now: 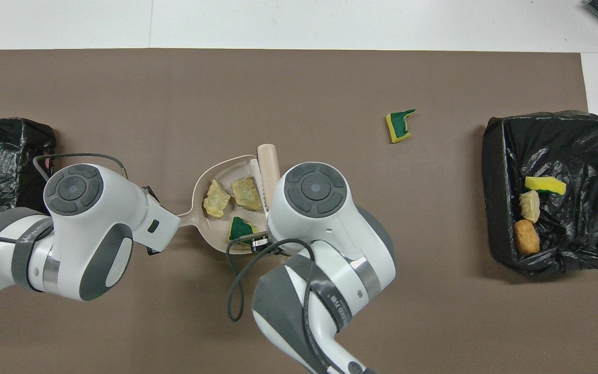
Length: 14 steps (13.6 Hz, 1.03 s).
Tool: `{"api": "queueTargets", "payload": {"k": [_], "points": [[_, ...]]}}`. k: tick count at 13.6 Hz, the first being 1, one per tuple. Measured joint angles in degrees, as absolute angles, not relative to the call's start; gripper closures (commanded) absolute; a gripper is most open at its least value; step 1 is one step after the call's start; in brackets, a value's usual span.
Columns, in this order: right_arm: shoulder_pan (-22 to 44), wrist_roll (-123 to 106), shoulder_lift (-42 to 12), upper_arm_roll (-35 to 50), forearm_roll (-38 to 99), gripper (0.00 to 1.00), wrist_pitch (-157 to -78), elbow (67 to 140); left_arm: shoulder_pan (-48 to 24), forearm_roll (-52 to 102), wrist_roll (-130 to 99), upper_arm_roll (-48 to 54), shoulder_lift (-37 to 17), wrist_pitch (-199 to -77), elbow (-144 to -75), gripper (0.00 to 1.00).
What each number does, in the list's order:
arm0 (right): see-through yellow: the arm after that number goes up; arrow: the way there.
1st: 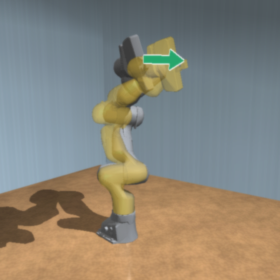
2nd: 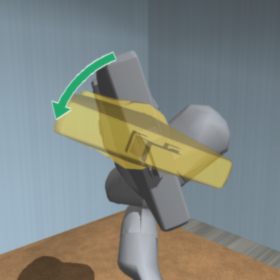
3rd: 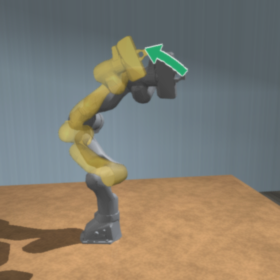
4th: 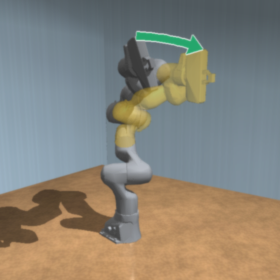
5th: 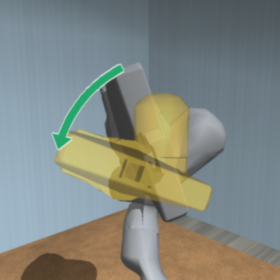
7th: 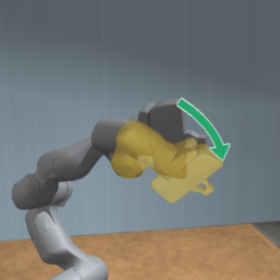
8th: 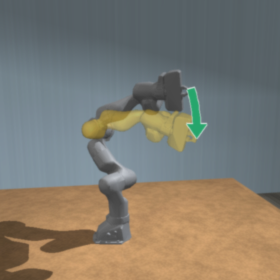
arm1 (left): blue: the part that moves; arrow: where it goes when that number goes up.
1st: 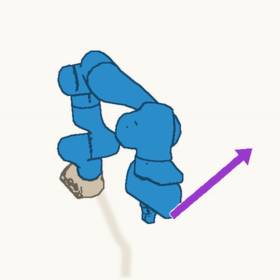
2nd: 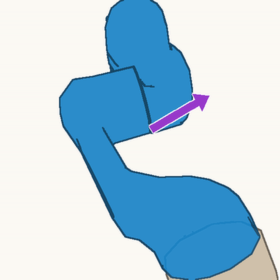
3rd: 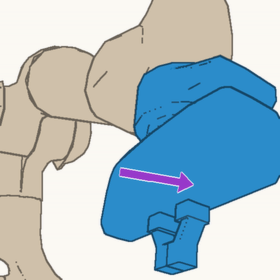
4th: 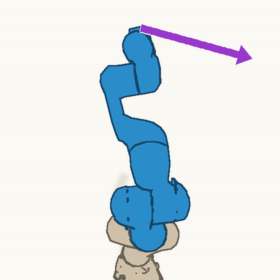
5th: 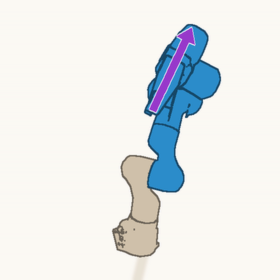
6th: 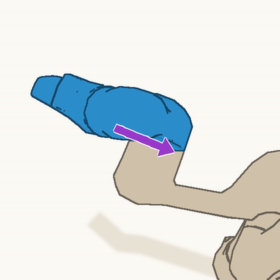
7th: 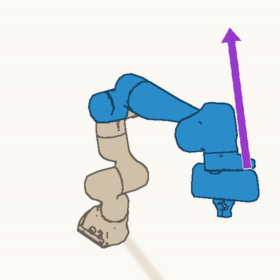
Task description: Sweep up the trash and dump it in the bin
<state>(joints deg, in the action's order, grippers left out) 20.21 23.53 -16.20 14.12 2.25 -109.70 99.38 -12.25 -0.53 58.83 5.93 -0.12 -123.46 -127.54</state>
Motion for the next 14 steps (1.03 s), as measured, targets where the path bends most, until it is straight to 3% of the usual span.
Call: {"api": "queueTargets", "payload": {"k": [5, 14], "points": [[3.74, 9.63, -20.04, 13.7, -6.93, 1.0, -109.72, 97.8, -12.25, -0.4, 58.5, 5.94, -0.12, -123.46, -127.54, 1.0], [-3.44, 4.98, -32.44, 13.66, -21.84, 1.0, -107.45, 85.19, -12.25, -0.08, 58.19, 5.94, -0.12, -123.53, -127.56, 1.0]]}}
